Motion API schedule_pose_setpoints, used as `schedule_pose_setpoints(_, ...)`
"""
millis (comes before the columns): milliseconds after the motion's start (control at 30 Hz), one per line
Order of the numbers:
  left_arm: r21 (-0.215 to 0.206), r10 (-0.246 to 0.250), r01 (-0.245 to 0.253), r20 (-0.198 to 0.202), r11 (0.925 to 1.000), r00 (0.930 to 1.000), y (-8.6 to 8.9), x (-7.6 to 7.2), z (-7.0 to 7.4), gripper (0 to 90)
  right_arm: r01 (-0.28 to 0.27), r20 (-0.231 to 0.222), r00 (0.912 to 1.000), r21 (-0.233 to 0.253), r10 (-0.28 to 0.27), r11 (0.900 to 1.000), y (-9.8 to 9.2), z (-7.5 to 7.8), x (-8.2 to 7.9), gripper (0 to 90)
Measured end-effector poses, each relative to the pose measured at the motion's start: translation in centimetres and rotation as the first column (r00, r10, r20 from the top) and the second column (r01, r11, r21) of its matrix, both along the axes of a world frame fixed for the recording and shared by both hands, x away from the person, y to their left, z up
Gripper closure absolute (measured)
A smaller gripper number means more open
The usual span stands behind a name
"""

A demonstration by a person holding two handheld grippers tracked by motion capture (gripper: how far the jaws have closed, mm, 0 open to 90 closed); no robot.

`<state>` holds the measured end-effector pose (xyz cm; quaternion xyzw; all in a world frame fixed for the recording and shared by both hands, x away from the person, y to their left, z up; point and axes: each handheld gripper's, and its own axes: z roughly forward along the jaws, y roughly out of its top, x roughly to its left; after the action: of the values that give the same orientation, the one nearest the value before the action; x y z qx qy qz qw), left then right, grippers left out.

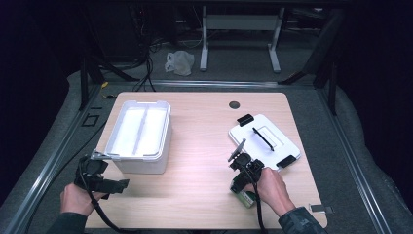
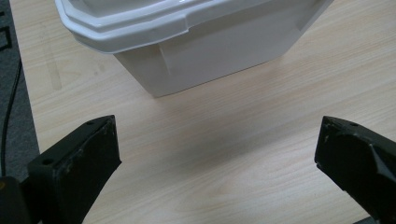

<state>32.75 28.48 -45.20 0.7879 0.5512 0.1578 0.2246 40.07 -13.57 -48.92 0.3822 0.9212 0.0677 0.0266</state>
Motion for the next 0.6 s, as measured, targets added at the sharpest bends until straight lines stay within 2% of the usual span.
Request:
schedule_pose_setpoints(167, 0.0, 0.0, 0.0, -0.001, 1.0, 1.0, 0.1, 0.0, 0.1, 0.0, -0.087, 0.031, 0.9958, 0.024, 0.086, 0.996, -0.4, 2.2, -0.8, 16.3)
schedule_pose_setpoints(233, 0.0, -0.001, 0.001, 0.001, 1.0, 1.0, 0.1, 0.0, 0.0, 0.0, -0.12, 0.038, 0.9921, 0.017, 0.119, 0.993, -0.7, 2.8, -1.1, 16.3)
schedule_pose_setpoints(333, 0.004, -0.004, 0.004, 0.003, 1.0, 1.0, 0.0, 0.0, 0.1, 0.0, -0.13, 0.042, 0.9908, 0.029, 0.128, 0.991, -1.7, 3.4, -1.5, 16.3)
schedule_pose_setpoints(500, 0.004, -0.007, 0.007, 0.006, 1.0, 1.0, 0.0, 0.0, 0.1, 0.0, -0.1, 0.048, 0.994, 0.025, 0.099, 0.995, -4.4, 3.7, -1.7, 16.3)
schedule_pose_setpoints(600, 0.01, 0.002, -0.002, 0.0, 1.0, 1.0, 0.0, 0.1, 0.0, 0.0, -0.053, 0.057, 0.9971, 0.026, 0.051, 0.998, -6.4, 3.8, -1.5, 16.2)
